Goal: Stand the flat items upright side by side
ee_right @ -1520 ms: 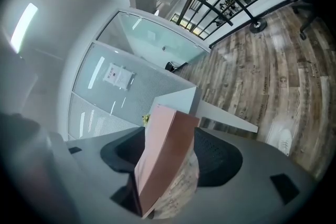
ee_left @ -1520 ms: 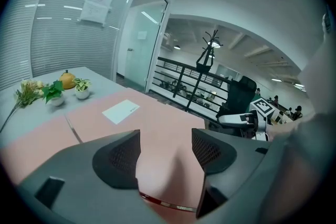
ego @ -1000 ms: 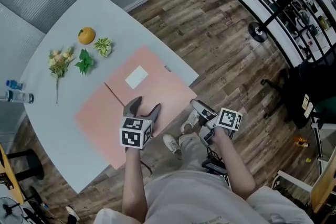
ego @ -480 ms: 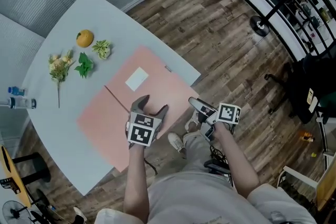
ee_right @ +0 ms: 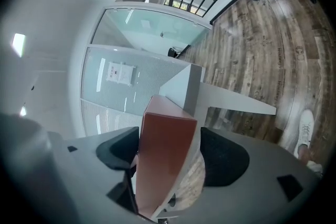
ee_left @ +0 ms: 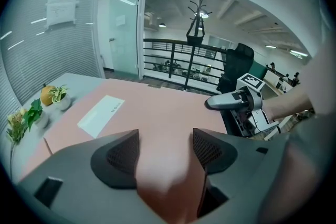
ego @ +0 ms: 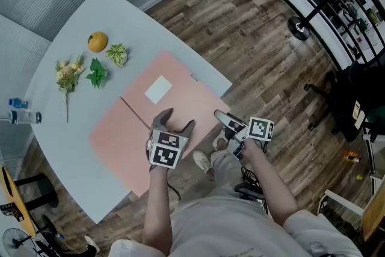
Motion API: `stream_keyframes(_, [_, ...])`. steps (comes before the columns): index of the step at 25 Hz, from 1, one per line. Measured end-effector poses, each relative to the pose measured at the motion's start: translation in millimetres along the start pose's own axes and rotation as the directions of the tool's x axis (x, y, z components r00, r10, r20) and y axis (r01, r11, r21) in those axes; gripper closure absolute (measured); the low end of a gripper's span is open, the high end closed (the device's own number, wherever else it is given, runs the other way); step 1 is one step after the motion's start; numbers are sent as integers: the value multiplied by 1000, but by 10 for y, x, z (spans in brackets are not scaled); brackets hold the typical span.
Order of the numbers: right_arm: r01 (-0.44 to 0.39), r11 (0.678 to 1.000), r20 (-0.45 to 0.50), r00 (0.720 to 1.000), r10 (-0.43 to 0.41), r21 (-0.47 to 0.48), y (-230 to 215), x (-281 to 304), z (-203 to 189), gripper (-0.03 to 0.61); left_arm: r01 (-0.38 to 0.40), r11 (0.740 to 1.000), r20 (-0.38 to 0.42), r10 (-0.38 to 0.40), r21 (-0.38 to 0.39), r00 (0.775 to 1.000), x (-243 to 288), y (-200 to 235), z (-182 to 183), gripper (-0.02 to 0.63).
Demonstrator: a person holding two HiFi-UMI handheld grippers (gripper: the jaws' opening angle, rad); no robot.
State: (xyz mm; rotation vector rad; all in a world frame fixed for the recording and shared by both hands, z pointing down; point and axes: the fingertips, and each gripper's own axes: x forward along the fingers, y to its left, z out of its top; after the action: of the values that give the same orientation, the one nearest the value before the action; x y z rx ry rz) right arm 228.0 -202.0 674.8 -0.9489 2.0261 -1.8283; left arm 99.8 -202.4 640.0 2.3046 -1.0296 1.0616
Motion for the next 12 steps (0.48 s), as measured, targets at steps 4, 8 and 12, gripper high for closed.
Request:
stream_keyframes(4, [55, 998, -9, 998, -55, 5, -56, -33, -3, 218, -2, 1000, 15, 2, -2, 1000, -1, -4, 11, 308])
stream_keyframes(8, [66, 998, -10, 998, -67, -22, -15, -16, -7, 219, -7, 1000, 21, 7, -3, 1000, 3, 6, 7, 308])
stream_keyframes(12, [34, 997, -19, 999, -35, -74, 25, 24, 29, 222, -7, 1000, 17, 7, -4, 1000, 13, 19, 4, 308])
